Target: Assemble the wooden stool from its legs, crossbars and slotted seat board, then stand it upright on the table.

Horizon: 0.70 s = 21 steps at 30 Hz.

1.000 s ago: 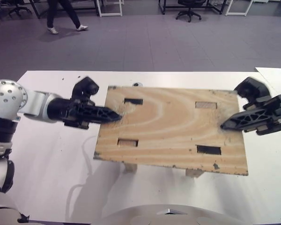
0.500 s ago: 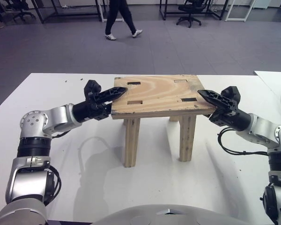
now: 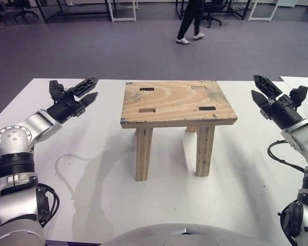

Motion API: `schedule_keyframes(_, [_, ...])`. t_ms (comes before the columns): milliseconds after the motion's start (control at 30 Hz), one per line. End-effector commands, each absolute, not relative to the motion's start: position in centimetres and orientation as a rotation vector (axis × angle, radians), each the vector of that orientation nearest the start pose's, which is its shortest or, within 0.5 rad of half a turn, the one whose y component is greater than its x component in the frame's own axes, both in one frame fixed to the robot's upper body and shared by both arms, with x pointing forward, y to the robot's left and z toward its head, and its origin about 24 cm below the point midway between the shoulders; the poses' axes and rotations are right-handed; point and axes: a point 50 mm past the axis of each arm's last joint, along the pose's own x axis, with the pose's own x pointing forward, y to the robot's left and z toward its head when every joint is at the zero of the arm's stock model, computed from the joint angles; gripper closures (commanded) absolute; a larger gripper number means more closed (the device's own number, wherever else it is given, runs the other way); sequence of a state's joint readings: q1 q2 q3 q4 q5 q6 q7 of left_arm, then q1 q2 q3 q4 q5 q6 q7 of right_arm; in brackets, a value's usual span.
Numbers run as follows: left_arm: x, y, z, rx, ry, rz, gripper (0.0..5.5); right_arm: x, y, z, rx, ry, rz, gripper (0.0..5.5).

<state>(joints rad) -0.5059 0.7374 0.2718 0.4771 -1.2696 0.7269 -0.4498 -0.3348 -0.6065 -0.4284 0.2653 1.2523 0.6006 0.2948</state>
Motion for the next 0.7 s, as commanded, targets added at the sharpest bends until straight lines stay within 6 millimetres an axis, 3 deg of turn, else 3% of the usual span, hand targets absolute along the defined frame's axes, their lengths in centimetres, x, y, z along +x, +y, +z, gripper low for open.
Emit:
schedule_keyframes(33, [33.0, 28.8, 13.6, -0.307, -0.089, -0.215, 0.50, 29.9, -29.9, 7.5, 0.389, 0.031, -0.007, 0.30])
schedule_keyframes(200, [32.6, 25.1, 8.9, 0.021, -0.052, -0.199, 0.50, 30.1, -30.3, 6.2, 0.198, -0.006, -0.117, 0.30])
schedule_keyframes(400, [32.8, 25.6, 8.3, 0.056, -0.088, -0.088, 0.50, 31.2, -30.2, 6.2, 0.138, -0.037, -0.143, 0.30])
schedule_keyframes(533, [31.1, 26.8, 7.3, 0.031, -0.066, -0.058, 0.50, 32.4, -28.6, 6.2, 0.117, -0.038, -0.044, 0.30])
schedule_keyframes(700, [31.7, 27.2, 8.7, 0.052, -0.072, -0.087, 0.50, 32.4, -27.3, 5.9, 0.148, -0.076, 0.017, 0.30])
